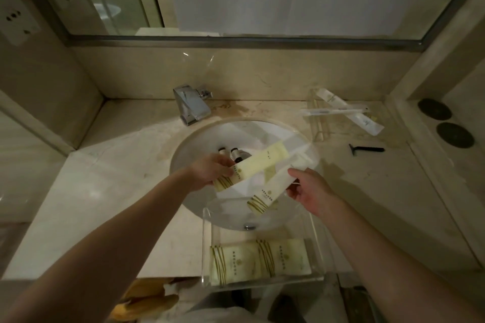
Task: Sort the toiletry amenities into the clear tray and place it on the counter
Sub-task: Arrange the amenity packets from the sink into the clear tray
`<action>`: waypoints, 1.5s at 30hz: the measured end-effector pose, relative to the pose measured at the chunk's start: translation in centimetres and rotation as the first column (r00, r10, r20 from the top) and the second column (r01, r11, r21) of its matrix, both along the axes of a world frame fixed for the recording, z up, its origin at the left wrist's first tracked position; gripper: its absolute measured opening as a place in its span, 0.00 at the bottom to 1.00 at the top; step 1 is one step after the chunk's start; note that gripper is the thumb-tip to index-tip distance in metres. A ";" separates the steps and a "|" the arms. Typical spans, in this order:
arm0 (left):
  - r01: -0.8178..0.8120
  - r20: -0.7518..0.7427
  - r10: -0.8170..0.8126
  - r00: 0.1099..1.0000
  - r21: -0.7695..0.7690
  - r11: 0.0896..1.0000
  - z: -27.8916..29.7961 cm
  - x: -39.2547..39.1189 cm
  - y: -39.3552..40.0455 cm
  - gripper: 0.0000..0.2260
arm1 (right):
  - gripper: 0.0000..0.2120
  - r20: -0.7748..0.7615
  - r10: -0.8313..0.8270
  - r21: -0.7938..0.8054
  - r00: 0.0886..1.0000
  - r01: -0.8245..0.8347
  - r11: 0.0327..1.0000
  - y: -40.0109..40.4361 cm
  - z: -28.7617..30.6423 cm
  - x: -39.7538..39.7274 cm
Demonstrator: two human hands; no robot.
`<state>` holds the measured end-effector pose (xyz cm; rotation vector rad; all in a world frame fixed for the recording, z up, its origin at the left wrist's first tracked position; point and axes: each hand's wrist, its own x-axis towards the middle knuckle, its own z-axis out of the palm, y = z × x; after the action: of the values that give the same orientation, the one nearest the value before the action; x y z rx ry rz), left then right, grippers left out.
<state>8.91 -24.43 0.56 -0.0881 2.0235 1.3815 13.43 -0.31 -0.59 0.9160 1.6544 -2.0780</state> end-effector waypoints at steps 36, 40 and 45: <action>0.352 -0.131 -0.687 0.715 -0.781 0.516 -3.3 7.9 1.8 0.11 | 0.06 0.120 0.651 0.683 0.750 -0.538 0.494 0.2 -3.4 3.5; 0.356 -0.121 -0.680 0.723 -0.779 0.517 -3.7 8.2 1.7 0.13 | 0.05 0.148 0.700 0.734 0.698 -0.552 0.395 -1.0 -3.9 4.0; 0.351 -0.127 -0.681 0.721 -0.780 0.518 -4.0 8.4 1.6 0.14 | 0.11 0.156 0.736 0.893 0.659 -0.413 0.181 -2.1 -4.5 4.8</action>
<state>17.33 -22.79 -3.44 0.5189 2.5423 0.1429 18.28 -2.40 -5.11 -0.0279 2.7639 -0.6851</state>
